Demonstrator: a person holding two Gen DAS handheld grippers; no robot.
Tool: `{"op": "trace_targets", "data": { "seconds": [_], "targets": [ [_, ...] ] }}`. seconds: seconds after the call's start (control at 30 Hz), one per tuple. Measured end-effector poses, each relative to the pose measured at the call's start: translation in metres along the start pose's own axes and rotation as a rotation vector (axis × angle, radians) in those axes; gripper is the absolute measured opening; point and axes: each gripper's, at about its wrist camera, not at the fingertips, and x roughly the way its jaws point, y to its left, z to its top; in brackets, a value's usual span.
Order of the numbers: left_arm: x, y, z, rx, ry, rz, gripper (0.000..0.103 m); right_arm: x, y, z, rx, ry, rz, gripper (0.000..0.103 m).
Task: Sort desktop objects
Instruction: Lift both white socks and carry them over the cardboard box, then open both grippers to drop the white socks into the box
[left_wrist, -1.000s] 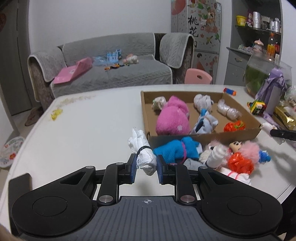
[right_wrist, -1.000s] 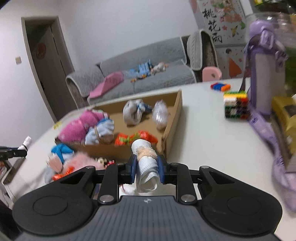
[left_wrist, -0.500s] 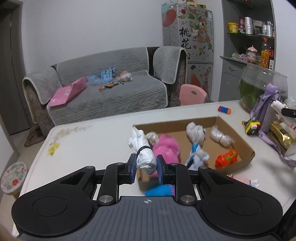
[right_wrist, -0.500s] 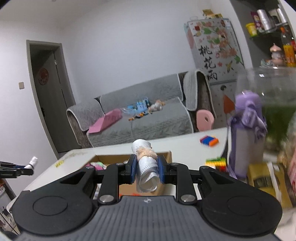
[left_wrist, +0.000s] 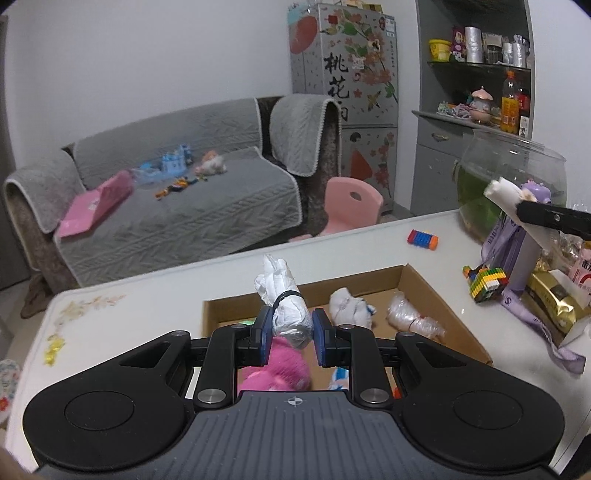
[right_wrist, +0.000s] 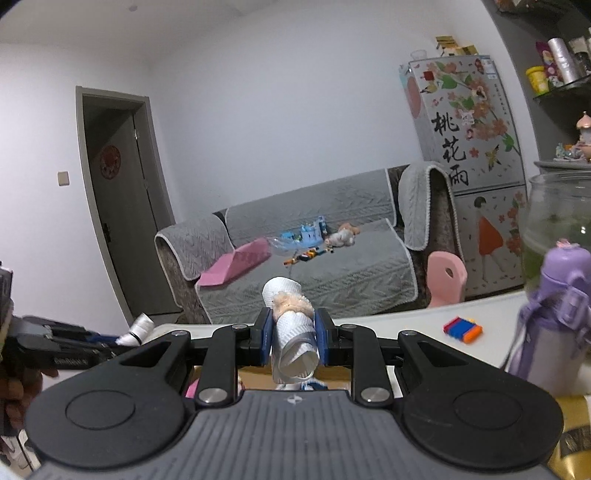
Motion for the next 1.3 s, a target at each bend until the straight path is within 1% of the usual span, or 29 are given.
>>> {"op": "trace_targets", "data": {
  "seconds": [0.1, 0.23, 0.4, 0.47, 0.67, 0.93, 1.13, 1.2, 1.27, 1.3],
  "targets": [
    [0.024, 0.0, 0.005, -0.014, 0.031, -0.013, 0.028, 0.013, -0.003, 0.0, 0.007, -0.004, 0.009, 0.022],
    [0.058, 0.001, 0.007, -0.03, 0.078, -0.027, 0.028, 0.034, -0.007, -0.006, -0.001, 0.02, 0.009, 0.022],
    [0.105, 0.001, 0.01, -0.046, 0.144, -0.047, 0.029, 0.072, -0.016, -0.018, 0.012, 0.086, 0.007, 0.022],
    [0.119, -0.002, 0.011, -0.035, 0.163, -0.046, 0.029, 0.084, -0.018, -0.023, 0.019, 0.114, -0.003, 0.022],
    [0.151, -0.01, 0.008, -0.013, 0.212, -0.054, 0.029, 0.101, -0.01, -0.037, -0.021, 0.19, -0.046, 0.022],
    [0.176, -0.017, 0.0, 0.0, 0.26, -0.051, 0.029, 0.111, 0.003, -0.049, -0.082, 0.247, -0.105, 0.022],
    [0.183, -0.016, -0.002, 0.002, 0.281, -0.049, 0.03, 0.126, 0.008, -0.058, -0.119, 0.298, -0.145, 0.022],
    [0.185, -0.017, -0.004, 0.008, 0.285, -0.044, 0.033, 0.129, 0.013, -0.06, -0.138, 0.31, -0.153, 0.022],
    [0.186, -0.016, -0.005, 0.01, 0.287, -0.043, 0.034, 0.131, 0.018, -0.061, -0.158, 0.315, -0.161, 0.024],
    [0.186, -0.016, -0.006, 0.009, 0.288, -0.047, 0.037, 0.131, 0.02, -0.061, -0.172, 0.317, -0.169, 0.024]
  ]
}}
